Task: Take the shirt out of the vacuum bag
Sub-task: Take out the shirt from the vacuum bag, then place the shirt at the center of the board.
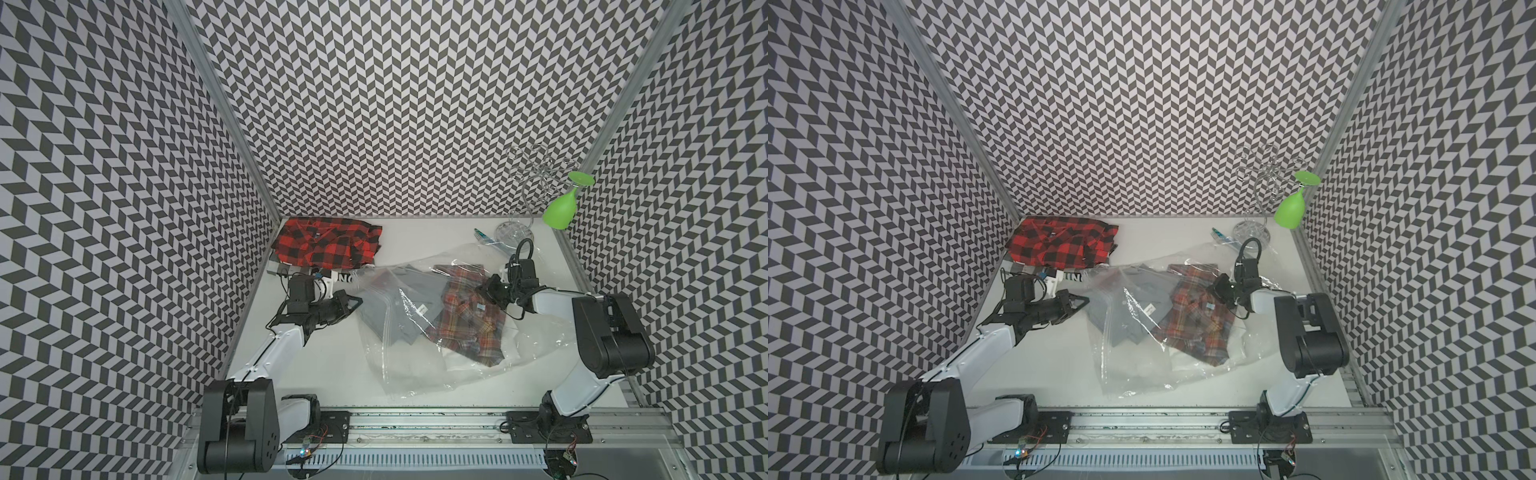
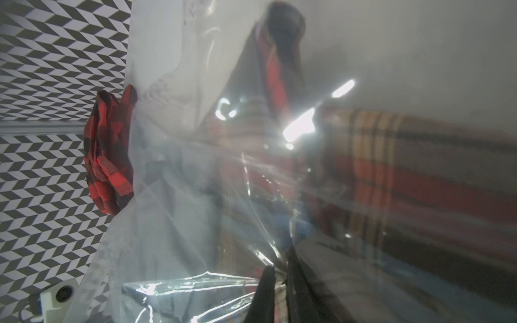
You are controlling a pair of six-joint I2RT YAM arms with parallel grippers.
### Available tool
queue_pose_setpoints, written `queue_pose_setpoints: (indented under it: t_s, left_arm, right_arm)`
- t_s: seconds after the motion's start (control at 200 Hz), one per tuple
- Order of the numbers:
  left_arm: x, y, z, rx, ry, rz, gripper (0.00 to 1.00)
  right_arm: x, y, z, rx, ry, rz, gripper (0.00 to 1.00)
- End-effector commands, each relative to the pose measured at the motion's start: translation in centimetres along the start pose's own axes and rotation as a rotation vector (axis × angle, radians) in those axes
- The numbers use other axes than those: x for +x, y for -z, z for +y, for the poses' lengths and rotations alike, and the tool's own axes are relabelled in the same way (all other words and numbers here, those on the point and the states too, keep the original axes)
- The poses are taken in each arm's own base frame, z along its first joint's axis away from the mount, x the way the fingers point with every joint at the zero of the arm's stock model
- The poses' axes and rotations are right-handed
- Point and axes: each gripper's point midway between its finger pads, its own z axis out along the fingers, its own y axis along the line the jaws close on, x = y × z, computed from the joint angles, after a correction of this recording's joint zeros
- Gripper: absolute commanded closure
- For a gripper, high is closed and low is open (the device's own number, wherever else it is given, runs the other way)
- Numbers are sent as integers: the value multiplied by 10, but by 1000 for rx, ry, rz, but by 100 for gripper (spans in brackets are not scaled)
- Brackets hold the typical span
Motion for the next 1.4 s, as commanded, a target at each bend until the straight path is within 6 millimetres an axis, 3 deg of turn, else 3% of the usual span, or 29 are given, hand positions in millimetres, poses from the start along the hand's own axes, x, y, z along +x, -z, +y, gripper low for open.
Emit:
queue_pose_setpoints:
  t_s: [0.0,0.07,0.285,0.461,0.761,1.101,1.327,1.367,1.397]
  left_arm:
    - [1,17,-3,14,12,-30,100]
    - [1,27,-3,15,31,-53,100]
    - [2,65,2,-11,70,-129,100]
    - [10,91,25,-67,135,-164,100]
    - [1,141,59,-104,376,-327,100]
    - [26,150,94,-94,621,-384,100]
    - [43,153,102,-176,682,-335,100]
    - [45,152,102,-175,692,-333,82]
    - [45,153,101,-180,694,-329,61]
  right_arm:
    - [-8,-10,-33,129,-46,-75,82]
    - [-4,-13,-49,176,-78,-83,85]
    - [-3,-7,-70,223,-179,-148,88]
    - [-10,5,-81,219,-277,-219,88]
    - [-27,28,-89,198,-375,-311,87]
    - [-32,30,-99,178,-430,-318,85]
    - [-40,27,-100,155,-439,-305,82]
    - [-41,26,-99,153,-436,-301,81]
    - [-42,25,-99,154,-431,-298,81]
